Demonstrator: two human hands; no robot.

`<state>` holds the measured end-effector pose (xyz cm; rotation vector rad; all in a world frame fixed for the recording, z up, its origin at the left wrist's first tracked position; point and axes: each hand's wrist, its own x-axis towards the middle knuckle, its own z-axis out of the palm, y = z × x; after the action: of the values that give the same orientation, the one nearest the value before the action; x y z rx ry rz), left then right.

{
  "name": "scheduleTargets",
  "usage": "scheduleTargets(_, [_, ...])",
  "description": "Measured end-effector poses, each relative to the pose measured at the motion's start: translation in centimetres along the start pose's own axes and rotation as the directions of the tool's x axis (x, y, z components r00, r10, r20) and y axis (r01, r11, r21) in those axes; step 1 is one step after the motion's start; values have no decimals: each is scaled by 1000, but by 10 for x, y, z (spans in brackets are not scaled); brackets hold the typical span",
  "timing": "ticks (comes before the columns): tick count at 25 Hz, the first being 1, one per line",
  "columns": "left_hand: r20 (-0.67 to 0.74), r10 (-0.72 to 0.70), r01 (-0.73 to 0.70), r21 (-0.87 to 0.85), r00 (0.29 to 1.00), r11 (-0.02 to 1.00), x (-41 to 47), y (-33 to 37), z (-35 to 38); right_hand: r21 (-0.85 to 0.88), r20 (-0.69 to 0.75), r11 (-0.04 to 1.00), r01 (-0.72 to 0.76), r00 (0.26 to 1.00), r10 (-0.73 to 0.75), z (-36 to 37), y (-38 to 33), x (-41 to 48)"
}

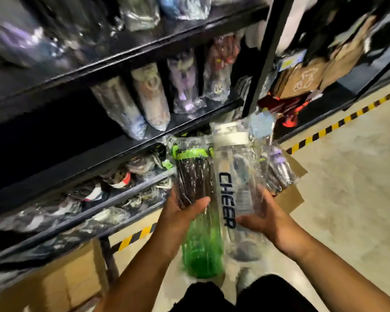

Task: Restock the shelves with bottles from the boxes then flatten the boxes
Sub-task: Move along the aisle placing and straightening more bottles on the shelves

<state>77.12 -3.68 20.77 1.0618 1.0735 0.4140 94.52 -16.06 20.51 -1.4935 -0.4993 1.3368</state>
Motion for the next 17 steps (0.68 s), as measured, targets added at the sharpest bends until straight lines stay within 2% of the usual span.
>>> scheduleTargets(3, [-119,63,-67,-33,991,997,-59,20,-24,-105,124,994,39,992,-26,30,-12,-17])
scheduleTargets(7, [-343,85,-110,-55,936,992,-117,25,-40,-279,325,950,140,945,-44,57,-37,-29])
scheduleTargets(9, [-371,78,-121,-94,925,988,-140,20,-50,-291,393,942,165,919,-39,74,-46,-39])
scheduleTargets(13, [-285,69,-88,-55,956,995,-169,16,-74,-286,454,946,151,891,-4,109,-50,-51])
scheduleTargets(17, [-386,9,-34,-57,922,998,-158,12,-117,-411,466,905,112,879,103,152,-55,-39])
